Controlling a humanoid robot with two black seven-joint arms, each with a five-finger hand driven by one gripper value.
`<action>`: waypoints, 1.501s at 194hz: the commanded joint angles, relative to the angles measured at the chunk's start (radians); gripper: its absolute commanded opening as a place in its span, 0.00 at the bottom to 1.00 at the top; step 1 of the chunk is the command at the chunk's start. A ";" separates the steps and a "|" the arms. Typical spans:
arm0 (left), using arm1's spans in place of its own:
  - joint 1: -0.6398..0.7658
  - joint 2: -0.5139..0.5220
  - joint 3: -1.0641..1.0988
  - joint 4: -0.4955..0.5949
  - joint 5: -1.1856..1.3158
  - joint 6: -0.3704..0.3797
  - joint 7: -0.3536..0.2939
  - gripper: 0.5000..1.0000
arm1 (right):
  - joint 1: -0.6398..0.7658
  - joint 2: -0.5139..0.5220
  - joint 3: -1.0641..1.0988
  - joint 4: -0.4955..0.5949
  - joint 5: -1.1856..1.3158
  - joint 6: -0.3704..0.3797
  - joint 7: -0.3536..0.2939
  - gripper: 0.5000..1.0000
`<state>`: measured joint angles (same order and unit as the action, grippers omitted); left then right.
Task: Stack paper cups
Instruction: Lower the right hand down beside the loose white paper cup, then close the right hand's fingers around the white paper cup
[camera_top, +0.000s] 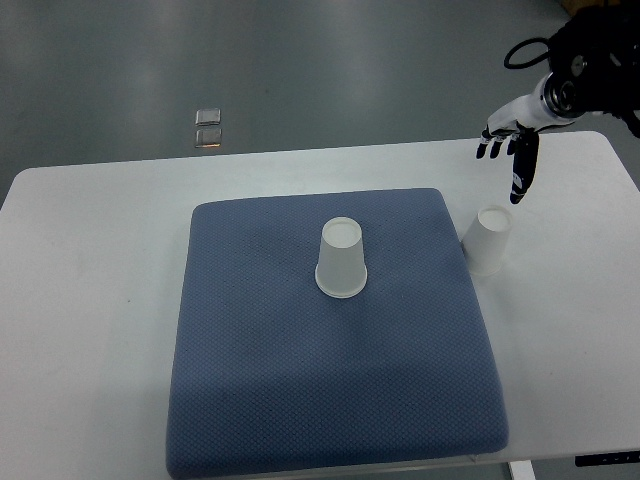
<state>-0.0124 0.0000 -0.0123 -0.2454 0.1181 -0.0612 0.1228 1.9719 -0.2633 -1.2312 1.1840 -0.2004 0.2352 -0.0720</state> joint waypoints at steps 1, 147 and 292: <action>0.000 0.000 0.000 0.001 0.000 0.001 0.000 1.00 | -0.073 -0.002 0.013 -0.032 0.004 -0.016 0.000 0.82; 0.011 0.000 0.000 0.003 0.000 0.001 0.003 1.00 | -0.277 0.009 0.099 -0.173 0.009 -0.063 0.003 0.81; 0.011 0.000 0.000 0.005 0.000 0.001 0.003 1.00 | -0.355 0.016 0.102 -0.222 -0.001 -0.096 0.003 0.61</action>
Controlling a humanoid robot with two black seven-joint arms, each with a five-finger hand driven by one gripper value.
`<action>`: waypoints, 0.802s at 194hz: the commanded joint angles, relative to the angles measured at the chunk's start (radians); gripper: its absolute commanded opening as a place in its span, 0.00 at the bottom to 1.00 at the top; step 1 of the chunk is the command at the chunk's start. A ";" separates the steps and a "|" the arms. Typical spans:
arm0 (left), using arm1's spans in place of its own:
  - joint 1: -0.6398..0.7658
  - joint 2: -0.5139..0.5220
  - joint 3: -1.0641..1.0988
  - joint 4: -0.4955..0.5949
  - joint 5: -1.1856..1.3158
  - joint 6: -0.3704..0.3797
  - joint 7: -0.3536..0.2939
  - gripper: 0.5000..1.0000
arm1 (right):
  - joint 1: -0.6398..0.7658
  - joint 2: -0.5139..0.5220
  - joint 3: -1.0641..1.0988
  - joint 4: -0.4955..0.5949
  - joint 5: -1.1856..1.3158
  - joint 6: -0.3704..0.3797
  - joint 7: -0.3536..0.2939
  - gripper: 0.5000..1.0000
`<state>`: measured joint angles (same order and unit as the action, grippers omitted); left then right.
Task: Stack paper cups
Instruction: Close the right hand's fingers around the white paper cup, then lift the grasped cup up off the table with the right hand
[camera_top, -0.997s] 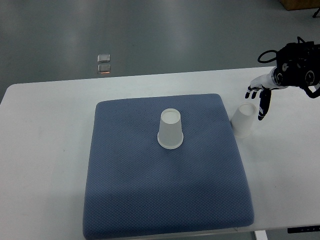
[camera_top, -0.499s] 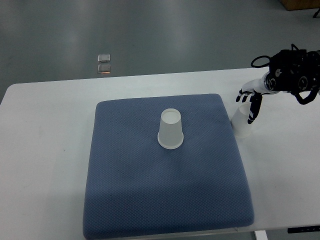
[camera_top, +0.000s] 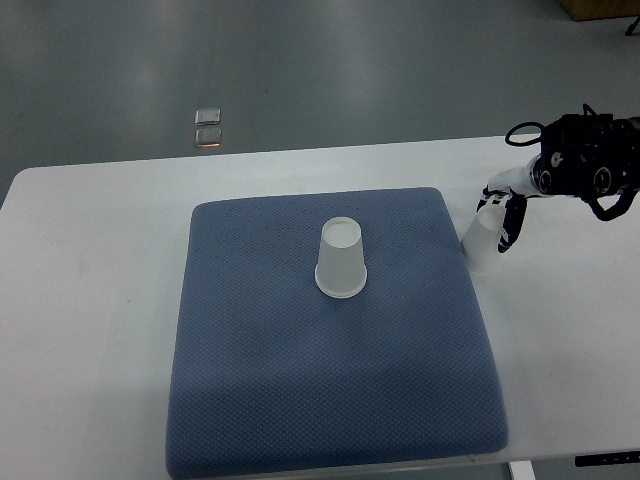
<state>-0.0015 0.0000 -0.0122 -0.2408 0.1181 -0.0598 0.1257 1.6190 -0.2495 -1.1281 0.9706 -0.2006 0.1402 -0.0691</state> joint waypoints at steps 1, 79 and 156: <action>0.000 0.000 0.000 0.000 0.000 0.000 0.000 1.00 | -0.002 0.003 -0.001 -0.009 0.000 -0.001 0.000 0.61; 0.000 0.000 0.000 0.000 0.000 0.000 0.000 1.00 | -0.001 0.001 0.001 -0.012 -0.002 0.001 0.002 0.52; 0.000 0.000 0.000 0.000 0.000 0.000 0.000 1.00 | 0.130 -0.033 -0.015 0.043 -0.002 0.087 0.002 0.40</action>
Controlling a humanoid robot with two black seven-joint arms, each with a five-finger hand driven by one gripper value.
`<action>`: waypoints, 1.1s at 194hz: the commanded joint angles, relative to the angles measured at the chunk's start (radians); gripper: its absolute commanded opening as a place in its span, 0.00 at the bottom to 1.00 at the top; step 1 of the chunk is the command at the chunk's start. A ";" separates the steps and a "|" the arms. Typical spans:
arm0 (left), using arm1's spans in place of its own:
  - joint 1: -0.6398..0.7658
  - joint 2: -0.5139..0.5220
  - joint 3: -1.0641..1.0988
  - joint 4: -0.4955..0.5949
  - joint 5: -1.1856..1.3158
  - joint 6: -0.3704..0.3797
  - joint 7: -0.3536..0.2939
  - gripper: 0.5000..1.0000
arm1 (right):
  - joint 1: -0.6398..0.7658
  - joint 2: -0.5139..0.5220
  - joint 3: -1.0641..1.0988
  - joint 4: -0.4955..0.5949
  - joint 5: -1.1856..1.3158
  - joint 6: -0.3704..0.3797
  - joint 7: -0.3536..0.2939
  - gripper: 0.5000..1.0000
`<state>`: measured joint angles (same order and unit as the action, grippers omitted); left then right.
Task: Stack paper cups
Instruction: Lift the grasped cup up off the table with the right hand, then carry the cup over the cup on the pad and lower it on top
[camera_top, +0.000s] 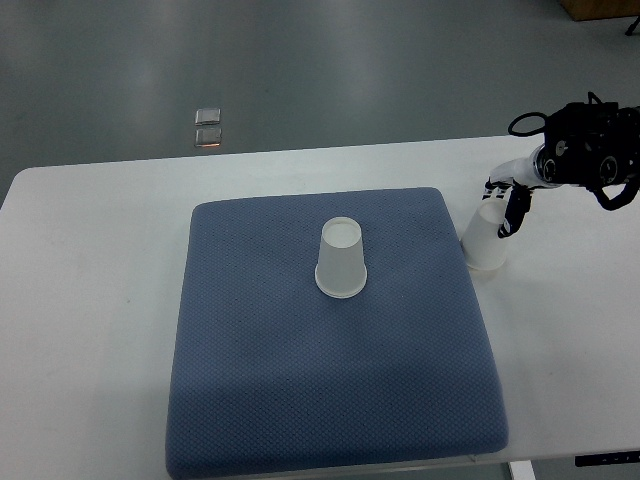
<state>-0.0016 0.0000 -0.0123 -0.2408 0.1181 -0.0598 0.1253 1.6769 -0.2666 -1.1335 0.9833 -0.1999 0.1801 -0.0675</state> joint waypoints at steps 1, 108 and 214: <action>0.000 0.000 0.000 0.000 0.000 0.000 -0.001 1.00 | 0.082 -0.019 -0.009 0.037 -0.003 0.053 0.000 0.40; 0.000 0.000 0.002 -0.005 0.000 0.000 0.000 1.00 | 0.725 -0.189 -0.038 0.288 -0.116 0.378 -0.003 0.40; 0.000 0.000 0.003 -0.006 0.000 0.000 -0.001 1.00 | 0.830 0.041 0.050 0.331 0.016 0.357 -0.003 0.41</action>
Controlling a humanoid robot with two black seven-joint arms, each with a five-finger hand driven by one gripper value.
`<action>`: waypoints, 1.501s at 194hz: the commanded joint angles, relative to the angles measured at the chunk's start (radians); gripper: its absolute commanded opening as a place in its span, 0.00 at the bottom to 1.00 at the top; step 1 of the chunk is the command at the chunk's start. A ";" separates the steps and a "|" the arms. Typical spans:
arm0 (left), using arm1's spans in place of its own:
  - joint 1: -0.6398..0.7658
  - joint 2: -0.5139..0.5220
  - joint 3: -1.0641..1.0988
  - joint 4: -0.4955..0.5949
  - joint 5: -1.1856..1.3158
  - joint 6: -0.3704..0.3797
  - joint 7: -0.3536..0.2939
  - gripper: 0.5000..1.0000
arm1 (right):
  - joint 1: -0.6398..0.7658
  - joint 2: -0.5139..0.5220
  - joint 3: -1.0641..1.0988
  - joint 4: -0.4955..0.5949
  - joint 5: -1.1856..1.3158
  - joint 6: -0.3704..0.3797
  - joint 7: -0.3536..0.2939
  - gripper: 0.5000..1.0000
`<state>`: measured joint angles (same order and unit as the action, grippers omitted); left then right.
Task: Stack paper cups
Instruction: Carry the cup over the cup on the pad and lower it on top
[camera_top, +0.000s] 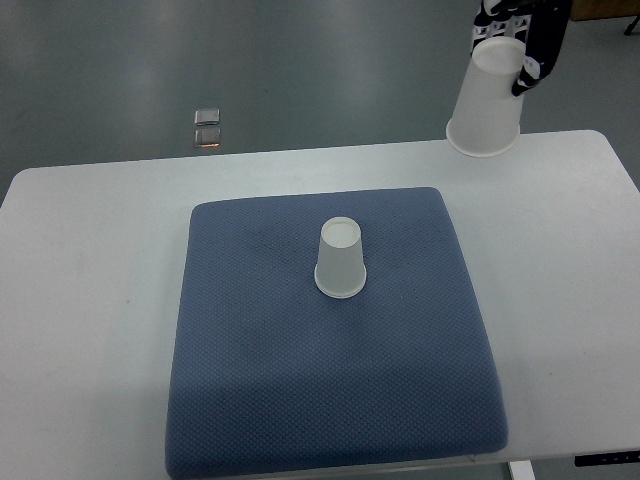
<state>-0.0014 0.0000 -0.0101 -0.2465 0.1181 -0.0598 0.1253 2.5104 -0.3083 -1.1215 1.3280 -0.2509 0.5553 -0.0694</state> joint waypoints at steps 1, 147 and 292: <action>0.000 0.000 0.001 0.000 0.000 0.000 -0.001 1.00 | -0.004 0.083 0.038 -0.013 0.067 -0.018 -0.001 0.41; 0.000 0.000 -0.002 0.001 0.000 0.000 0.000 1.00 | -0.153 0.308 0.127 -0.047 0.202 -0.178 -0.001 0.42; 0.006 0.000 -0.002 0.004 0.000 0.000 -0.001 1.00 | -0.286 0.308 0.114 -0.049 0.196 -0.261 -0.003 0.50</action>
<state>0.0040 0.0000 -0.0124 -0.2423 0.1181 -0.0598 0.1243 2.2350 0.0000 -1.0078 1.2793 -0.0548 0.3014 -0.0720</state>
